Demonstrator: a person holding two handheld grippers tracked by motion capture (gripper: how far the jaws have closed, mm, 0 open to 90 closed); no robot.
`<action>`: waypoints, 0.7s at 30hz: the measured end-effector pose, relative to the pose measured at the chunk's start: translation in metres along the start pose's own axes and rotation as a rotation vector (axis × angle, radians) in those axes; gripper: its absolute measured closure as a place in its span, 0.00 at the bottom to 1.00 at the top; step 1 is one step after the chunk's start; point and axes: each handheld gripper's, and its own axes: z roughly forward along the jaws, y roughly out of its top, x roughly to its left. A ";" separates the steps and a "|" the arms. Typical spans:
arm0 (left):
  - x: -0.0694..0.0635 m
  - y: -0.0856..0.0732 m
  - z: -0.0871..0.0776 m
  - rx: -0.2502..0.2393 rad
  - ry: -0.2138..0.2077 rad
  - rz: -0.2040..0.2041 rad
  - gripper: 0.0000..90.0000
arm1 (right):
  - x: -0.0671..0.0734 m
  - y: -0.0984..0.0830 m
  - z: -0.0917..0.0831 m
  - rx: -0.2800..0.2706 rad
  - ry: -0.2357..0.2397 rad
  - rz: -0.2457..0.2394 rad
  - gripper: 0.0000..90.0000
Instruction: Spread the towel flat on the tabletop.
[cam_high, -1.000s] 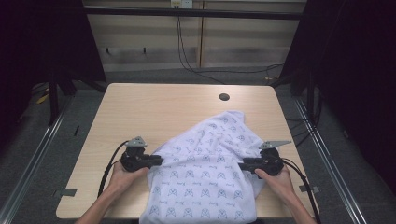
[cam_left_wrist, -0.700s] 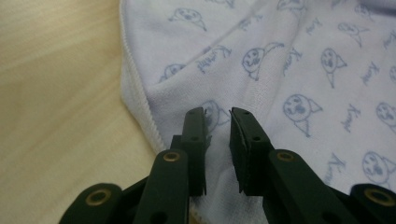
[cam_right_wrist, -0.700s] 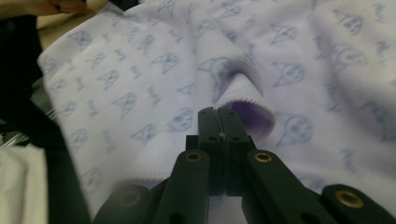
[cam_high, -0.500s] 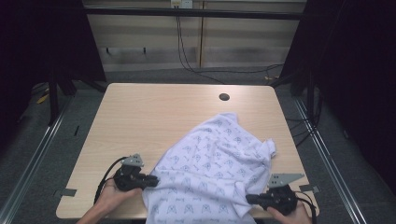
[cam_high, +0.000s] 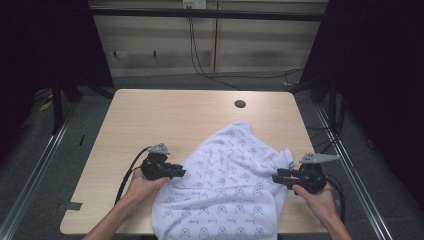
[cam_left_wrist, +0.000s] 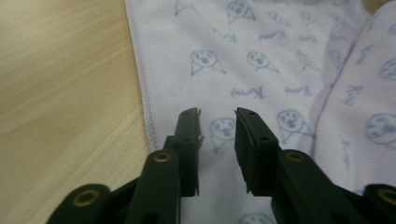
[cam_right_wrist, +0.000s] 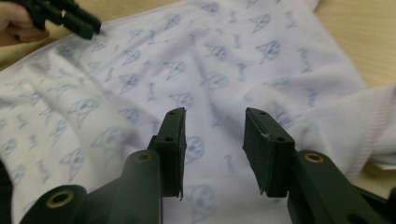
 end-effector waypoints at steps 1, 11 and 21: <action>0.000 0.000 0.000 0.000 0.000 0.000 0.89 | 0.000 0.000 0.000 0.000 0.000 0.000 0.66; -0.040 -0.045 -0.035 0.062 -0.097 0.004 0.99 | -0.039 -0.007 0.018 0.061 -0.133 0.055 0.59; -0.023 -0.028 -0.041 -0.068 -0.081 -0.021 0.81 | -0.043 0.029 0.061 0.019 -0.116 0.032 0.58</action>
